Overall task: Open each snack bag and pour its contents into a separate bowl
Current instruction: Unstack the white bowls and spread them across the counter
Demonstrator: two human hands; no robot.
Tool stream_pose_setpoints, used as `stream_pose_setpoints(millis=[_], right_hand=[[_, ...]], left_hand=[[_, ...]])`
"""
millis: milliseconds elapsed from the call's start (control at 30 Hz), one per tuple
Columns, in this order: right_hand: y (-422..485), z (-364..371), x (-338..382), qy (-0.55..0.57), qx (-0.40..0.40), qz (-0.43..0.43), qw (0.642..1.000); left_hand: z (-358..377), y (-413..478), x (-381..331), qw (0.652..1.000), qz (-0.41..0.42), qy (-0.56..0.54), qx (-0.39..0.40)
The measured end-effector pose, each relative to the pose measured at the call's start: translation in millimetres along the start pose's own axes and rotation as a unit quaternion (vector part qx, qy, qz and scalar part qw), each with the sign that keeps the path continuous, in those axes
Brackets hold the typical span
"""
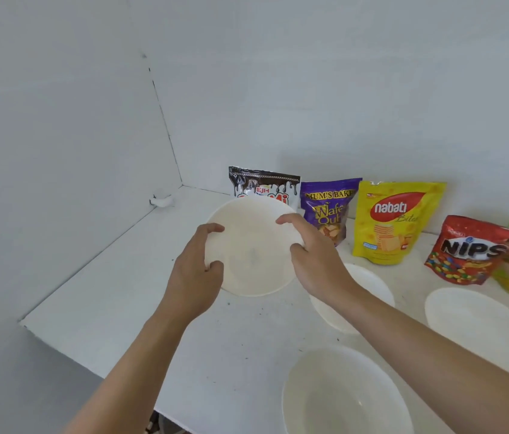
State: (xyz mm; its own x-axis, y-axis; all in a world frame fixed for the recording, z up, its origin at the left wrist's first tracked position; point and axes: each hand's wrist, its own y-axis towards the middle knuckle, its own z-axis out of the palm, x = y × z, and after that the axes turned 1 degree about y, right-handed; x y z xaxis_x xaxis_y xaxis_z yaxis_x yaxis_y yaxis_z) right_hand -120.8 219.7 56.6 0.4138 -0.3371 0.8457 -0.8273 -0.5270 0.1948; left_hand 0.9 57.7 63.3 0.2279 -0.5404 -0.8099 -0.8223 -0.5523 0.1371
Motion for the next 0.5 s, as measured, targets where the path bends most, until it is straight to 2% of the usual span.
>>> stream_pose_setpoints(millis=[133,267,500], right_hand=[[-28.3,-53.5,0.1,0.005,-0.040,-0.018,0.999],[-61.8,-109.9,-8.8,0.012,-0.072,0.003,0.997],[-136.3,-197.1,-35.0,0.028,-0.085,0.029,0.996]], left_hand=[[20.8,-21.2,-47.0,0.999,0.023,-0.035,0.005],[54.9,-48.0,-88.9,0.997,0.044,-0.062,0.020],[127.8,-106.6,-144.8,0.989,0.036,-0.133,0.046]])
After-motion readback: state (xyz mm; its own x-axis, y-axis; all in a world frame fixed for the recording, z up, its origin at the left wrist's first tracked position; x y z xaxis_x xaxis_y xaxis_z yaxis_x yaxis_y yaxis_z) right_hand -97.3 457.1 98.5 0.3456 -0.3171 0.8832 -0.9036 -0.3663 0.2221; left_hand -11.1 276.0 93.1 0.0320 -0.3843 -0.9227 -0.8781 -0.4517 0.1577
